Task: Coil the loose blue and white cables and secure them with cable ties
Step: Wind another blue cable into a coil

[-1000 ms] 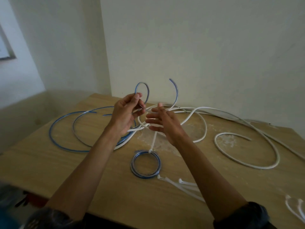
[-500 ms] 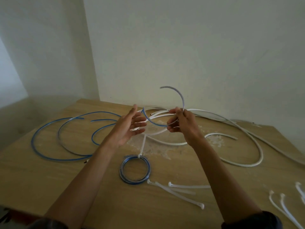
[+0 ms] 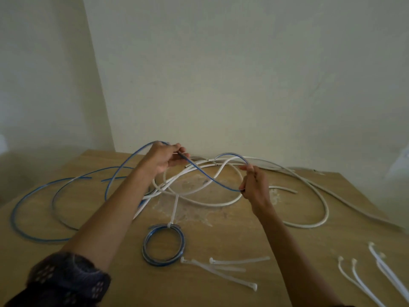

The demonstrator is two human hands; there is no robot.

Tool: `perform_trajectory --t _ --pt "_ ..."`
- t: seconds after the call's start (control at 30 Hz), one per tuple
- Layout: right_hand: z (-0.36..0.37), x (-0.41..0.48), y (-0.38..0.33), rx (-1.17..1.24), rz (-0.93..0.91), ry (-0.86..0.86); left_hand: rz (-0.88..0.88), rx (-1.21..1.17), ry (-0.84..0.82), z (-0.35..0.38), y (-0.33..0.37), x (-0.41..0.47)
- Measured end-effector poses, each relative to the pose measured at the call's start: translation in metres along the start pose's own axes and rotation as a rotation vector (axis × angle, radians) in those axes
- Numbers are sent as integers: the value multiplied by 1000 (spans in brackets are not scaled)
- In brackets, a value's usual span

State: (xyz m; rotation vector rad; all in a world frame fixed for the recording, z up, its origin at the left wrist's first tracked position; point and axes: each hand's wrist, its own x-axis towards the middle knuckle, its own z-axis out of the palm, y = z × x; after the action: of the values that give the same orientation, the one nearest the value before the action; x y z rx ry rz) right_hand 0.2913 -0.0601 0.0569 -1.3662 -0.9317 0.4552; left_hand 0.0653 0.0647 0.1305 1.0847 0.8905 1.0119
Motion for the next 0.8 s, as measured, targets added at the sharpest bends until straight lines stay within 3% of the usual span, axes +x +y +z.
perform_trajectory --t 0.13,0.23,0.33,0.43,0.6,0.67,0.7,0.77,0.8 --pt "-6 -1 19 70 35 131 196 180 22 19 37 5" --pt "-12 -4 32 114 84 209 308 254 -95 28 62 5" --pt "-17 -6 36 162 73 298 263 370 -348 41 70 1" --pt "-22 -7 35 176 37 369 117 487 -414 44 55 3" --pt "-24 -9 34 119 -66 388 -50 562 -318 21 -15 8" --pt "-22 -10 35 73 -116 365 -109 746 -250 6 -41 10" --pt "-21 -10 35 48 -151 348 -108 955 -209 -1 -50 12" --pt "-20 -11 31 -16 -239 300 55 1381 -52 -10 -62 15" --pt "-19 -11 29 -58 -281 266 223 1387 34 -10 -63 14"
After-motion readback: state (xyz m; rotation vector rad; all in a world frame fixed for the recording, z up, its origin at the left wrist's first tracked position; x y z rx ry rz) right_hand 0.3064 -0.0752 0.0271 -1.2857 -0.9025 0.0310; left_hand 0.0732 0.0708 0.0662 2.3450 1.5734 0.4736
